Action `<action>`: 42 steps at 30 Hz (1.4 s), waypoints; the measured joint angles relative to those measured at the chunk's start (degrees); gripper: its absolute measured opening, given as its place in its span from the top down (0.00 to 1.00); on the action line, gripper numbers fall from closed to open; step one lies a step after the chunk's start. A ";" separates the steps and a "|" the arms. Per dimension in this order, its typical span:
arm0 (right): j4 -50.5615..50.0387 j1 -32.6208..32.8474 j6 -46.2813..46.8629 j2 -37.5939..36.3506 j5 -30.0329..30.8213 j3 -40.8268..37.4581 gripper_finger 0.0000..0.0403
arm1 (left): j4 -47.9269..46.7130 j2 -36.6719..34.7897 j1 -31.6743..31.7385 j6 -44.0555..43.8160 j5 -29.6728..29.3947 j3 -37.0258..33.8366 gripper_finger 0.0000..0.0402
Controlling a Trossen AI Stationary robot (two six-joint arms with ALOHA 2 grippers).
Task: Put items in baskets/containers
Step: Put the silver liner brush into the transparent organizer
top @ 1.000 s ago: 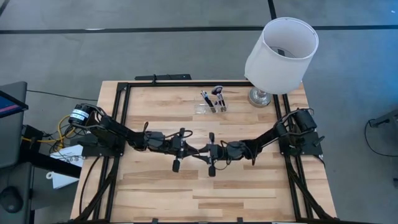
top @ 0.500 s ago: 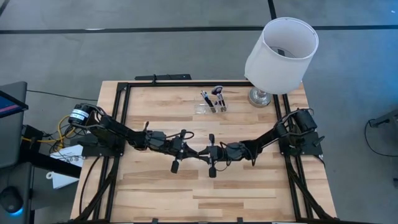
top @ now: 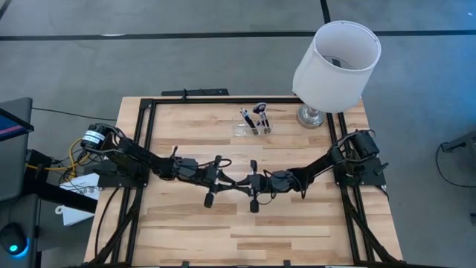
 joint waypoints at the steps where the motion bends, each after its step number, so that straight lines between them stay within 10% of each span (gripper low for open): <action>1: 0.02 -0.21 0.06 0.00 0.13 -0.04 0.99 | 0.00 -0.04 -0.17 -0.68 -1.05 -0.03 0.81; 13: 1.94 -3.66 1.46 -0.28 -4.15 -0.44 0.99 | -15.84 -10.99 -1.34 -11.17 -7.98 -2.12 0.67; 22: 0.75 -8.05 -0.52 -2.40 -6.67 -0.46 0.97 | -8.35 -20.73 -7.05 -13.92 -26.11 -14.14 0.73; 42: 6.80 -30.95 -1.63 -18.86 -13.61 -18.91 0.97 | -0.57 -9.89 -16.47 -31.34 -45.18 -16.92 0.75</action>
